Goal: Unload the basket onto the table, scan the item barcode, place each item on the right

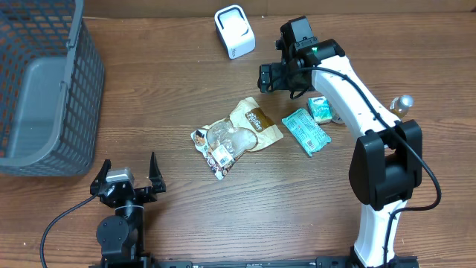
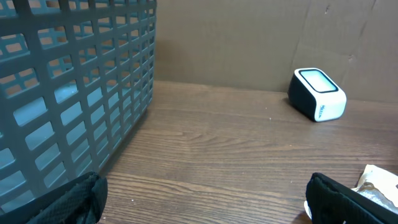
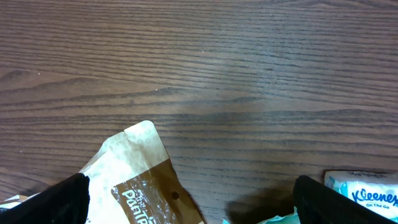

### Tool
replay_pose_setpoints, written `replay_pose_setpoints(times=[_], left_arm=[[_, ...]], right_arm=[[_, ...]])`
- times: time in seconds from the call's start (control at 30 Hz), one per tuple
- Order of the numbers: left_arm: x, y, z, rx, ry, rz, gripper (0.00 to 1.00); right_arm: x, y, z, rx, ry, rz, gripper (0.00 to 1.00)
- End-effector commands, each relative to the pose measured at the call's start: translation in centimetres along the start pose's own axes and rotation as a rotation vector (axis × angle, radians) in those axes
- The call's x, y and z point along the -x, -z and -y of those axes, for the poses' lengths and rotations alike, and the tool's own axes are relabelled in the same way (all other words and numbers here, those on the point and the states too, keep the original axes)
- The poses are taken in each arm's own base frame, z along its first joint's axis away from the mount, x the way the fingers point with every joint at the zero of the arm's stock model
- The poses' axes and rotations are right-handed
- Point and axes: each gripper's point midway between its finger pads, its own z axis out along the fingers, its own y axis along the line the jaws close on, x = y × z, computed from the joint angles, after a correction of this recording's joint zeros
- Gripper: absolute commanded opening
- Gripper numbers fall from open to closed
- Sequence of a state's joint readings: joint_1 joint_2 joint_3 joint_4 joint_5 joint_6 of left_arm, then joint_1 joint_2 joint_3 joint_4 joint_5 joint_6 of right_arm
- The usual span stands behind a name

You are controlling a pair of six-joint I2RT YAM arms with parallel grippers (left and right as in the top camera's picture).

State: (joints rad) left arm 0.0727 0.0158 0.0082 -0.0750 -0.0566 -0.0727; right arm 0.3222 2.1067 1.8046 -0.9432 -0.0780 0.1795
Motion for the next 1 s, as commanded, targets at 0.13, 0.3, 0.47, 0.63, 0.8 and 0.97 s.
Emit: replay_pose_setpoints(times=[0.13, 0.3, 0.47, 0.63, 0.8, 0.97], left_arm=[[0.2, 0.0, -0.1, 0.001, 0.011, 0.012, 1.0], [0.2, 0.0, -0.1, 0.001, 0.011, 0.012, 1.0], [0.2, 0.0, -0.1, 0.001, 0.011, 0.012, 1.0], [0.2, 0.0, -0.1, 0.001, 0.011, 0.012, 1.0], [0.2, 0.0, -0.1, 0.001, 0.011, 0.012, 1.0], [0.2, 0.0, -0.1, 0.001, 0.011, 0.012, 1.0]], right_arm=[[0.2, 0.6, 0.1, -0.003, -0.003, 0.015, 1.0], [0.2, 0.6, 0.1, -0.003, -0.004, 0.015, 1.0], [0.6, 1.4, 0.1, 0.0, -0.006, 0.035, 1.0], [1.8, 5.3, -0.6, 0.021, 0.003, 0.117, 1.0], [2.9, 10.1, -1.3, 0.046, 0.011, 0.218, 1.0], [3.5, 16.2, -2.1, 0.078, 0.024, 0.344, 1.0]])
